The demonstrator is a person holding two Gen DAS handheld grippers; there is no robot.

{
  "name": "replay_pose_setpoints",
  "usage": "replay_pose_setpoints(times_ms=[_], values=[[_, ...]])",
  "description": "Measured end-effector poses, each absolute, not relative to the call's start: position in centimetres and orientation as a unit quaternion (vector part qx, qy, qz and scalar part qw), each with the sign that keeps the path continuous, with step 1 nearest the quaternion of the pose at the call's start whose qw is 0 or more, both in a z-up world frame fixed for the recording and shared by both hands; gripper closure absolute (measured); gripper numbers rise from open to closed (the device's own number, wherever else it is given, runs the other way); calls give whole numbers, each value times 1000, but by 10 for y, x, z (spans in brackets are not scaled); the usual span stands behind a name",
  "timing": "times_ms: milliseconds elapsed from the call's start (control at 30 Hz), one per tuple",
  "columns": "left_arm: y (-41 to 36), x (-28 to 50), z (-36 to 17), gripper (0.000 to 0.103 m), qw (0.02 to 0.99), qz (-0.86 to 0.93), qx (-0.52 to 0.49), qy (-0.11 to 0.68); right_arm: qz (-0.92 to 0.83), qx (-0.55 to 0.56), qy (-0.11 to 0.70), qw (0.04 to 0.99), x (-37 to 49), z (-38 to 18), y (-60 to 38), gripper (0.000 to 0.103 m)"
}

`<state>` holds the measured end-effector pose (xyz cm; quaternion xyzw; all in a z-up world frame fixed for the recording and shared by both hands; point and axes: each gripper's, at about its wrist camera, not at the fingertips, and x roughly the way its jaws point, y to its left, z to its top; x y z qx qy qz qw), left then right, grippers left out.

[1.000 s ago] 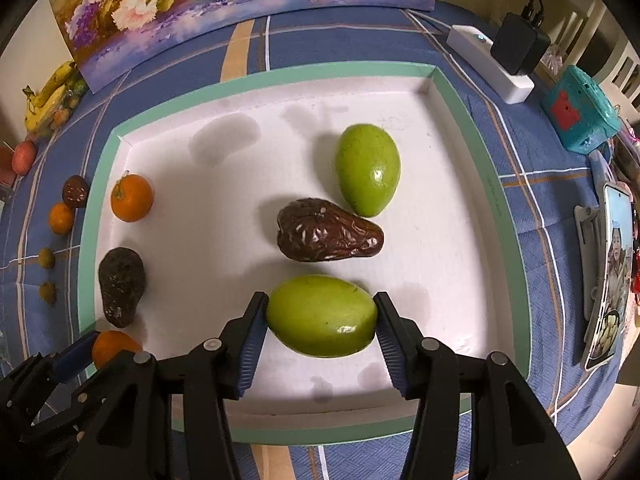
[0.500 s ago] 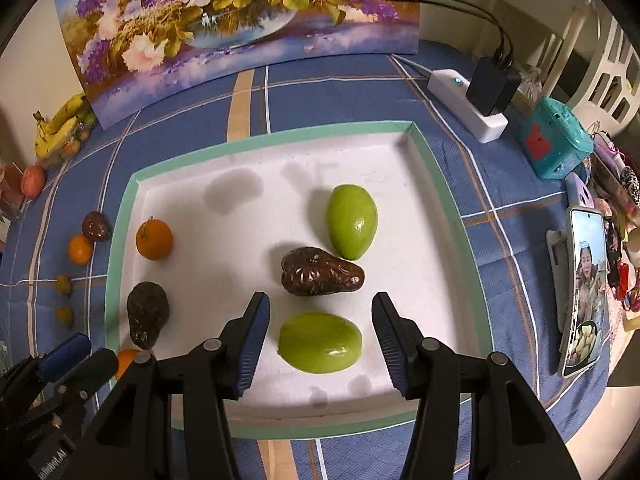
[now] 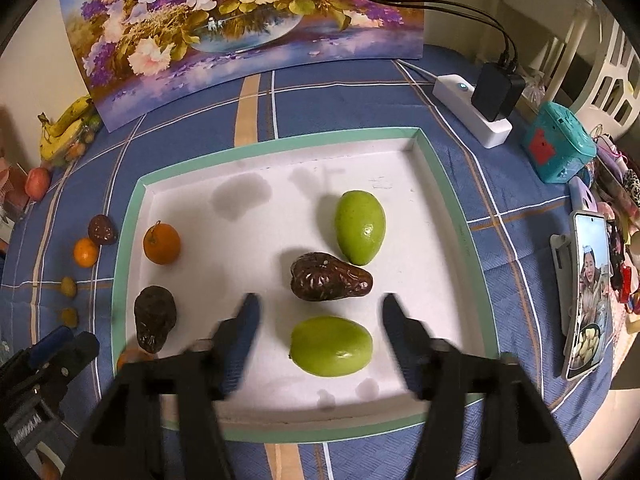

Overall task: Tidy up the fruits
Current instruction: 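Move both open tools back from the tray toward the remaining fruits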

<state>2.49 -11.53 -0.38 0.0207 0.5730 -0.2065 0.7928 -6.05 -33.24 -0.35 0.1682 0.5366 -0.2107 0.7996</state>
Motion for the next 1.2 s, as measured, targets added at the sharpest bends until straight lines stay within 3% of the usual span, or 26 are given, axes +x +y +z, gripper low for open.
replay_pose_setpoints(times_ms=[233,400,567,1200], values=[[-95,37,-8,12,806,-150,4,572,-212,169,532,802,-59,-4,-332,30],[-84,42,-7,0,816,-130,-6,563,-215,171,527,805,-60,-4,-333,15],[-72,47,-8,0,821,-102,-16,561,-217,168,517,811,-61,-4,-333,6],[-62,62,8,0,832,-75,-33,548,-193,114,474,852,-52,4,-310,6]])
